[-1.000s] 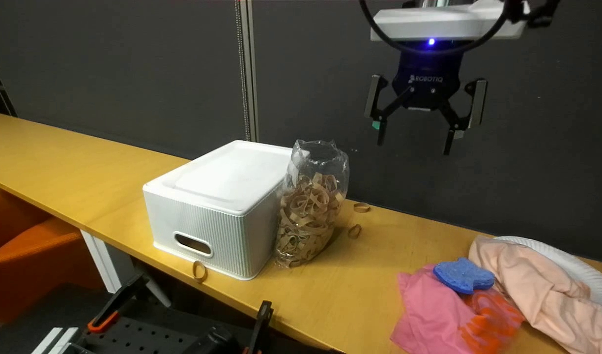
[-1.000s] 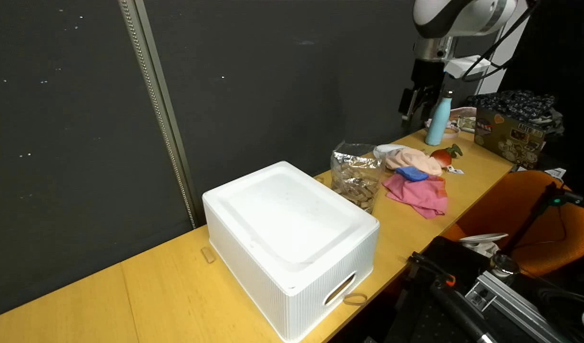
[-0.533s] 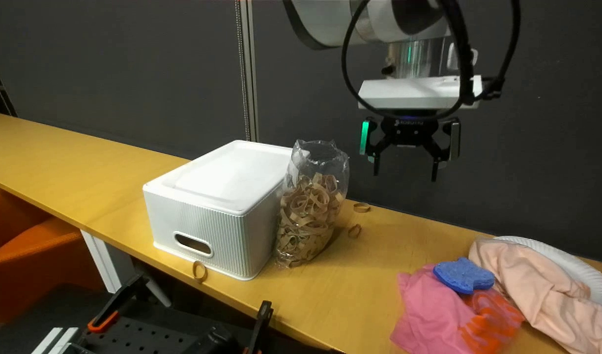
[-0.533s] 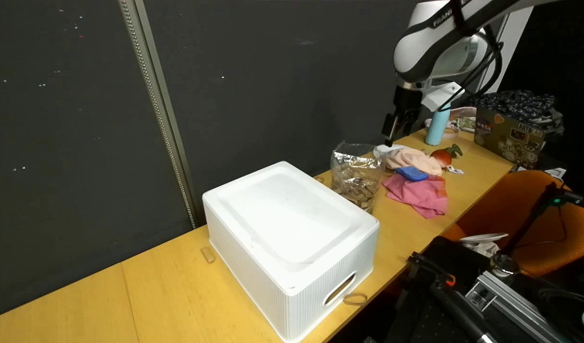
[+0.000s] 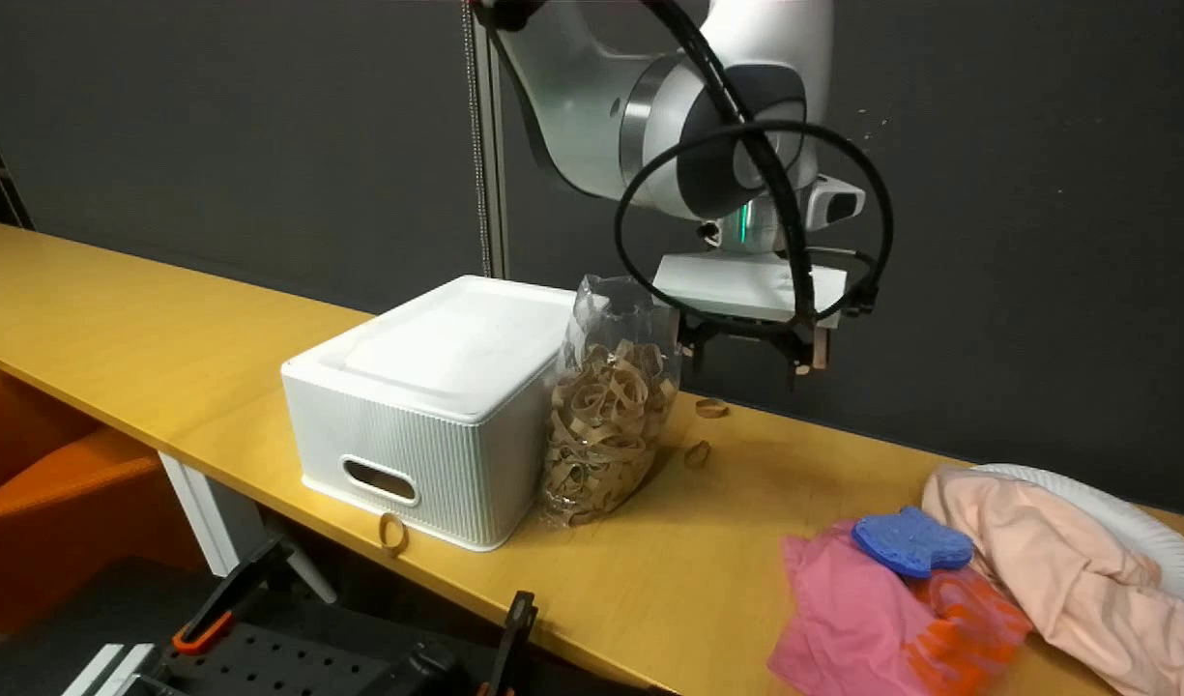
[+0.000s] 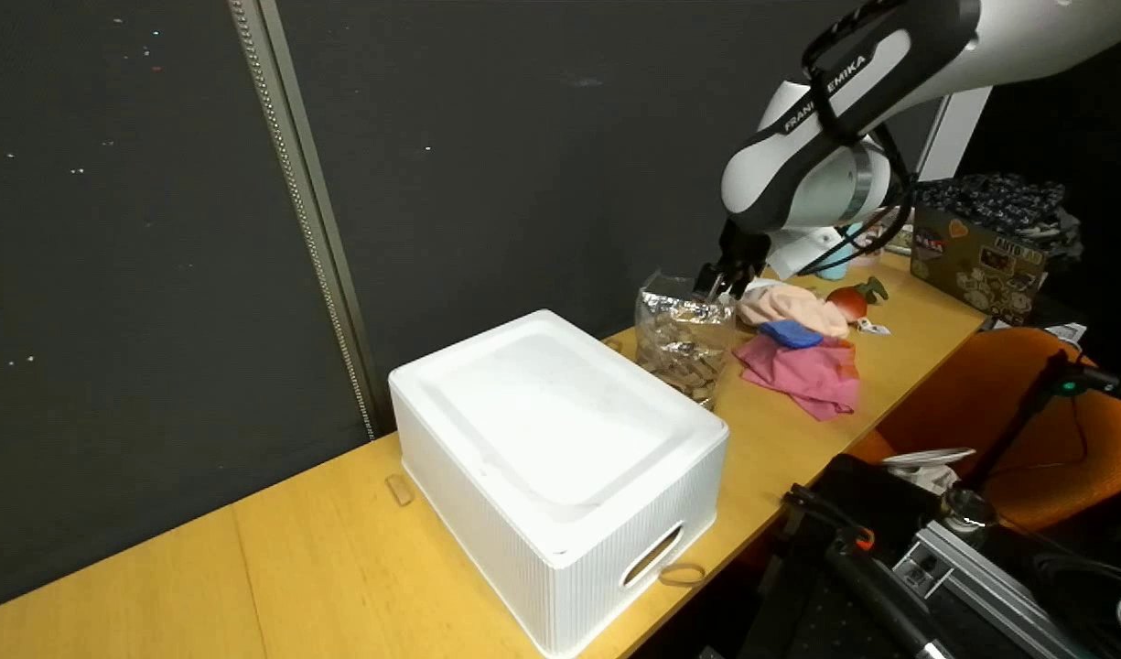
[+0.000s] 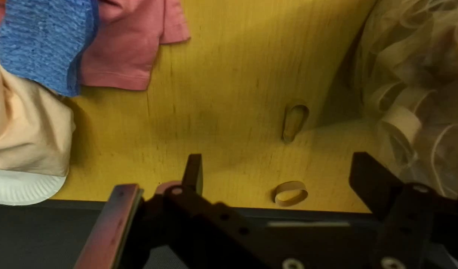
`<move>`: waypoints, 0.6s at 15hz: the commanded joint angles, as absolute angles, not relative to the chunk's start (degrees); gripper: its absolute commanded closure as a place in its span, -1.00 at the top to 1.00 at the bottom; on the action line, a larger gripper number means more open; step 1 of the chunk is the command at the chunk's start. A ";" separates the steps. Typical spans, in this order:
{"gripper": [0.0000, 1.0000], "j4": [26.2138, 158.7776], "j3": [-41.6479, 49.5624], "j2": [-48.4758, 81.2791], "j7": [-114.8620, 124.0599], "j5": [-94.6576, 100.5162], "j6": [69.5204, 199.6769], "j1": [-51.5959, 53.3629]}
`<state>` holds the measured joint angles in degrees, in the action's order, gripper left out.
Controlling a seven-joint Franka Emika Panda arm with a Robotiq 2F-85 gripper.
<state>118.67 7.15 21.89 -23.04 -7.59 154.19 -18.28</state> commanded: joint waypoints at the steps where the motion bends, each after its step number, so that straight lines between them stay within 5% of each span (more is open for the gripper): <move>1: 1.00 116.72 3.61 25.47 -26.38 -10.97 157.35 -22.42; 9: 1.00 115.63 1.91 28.59 -26.24 -9.09 157.57 -26.53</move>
<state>115.58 2.13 28.69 -26.65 -9.53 157.62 -26.33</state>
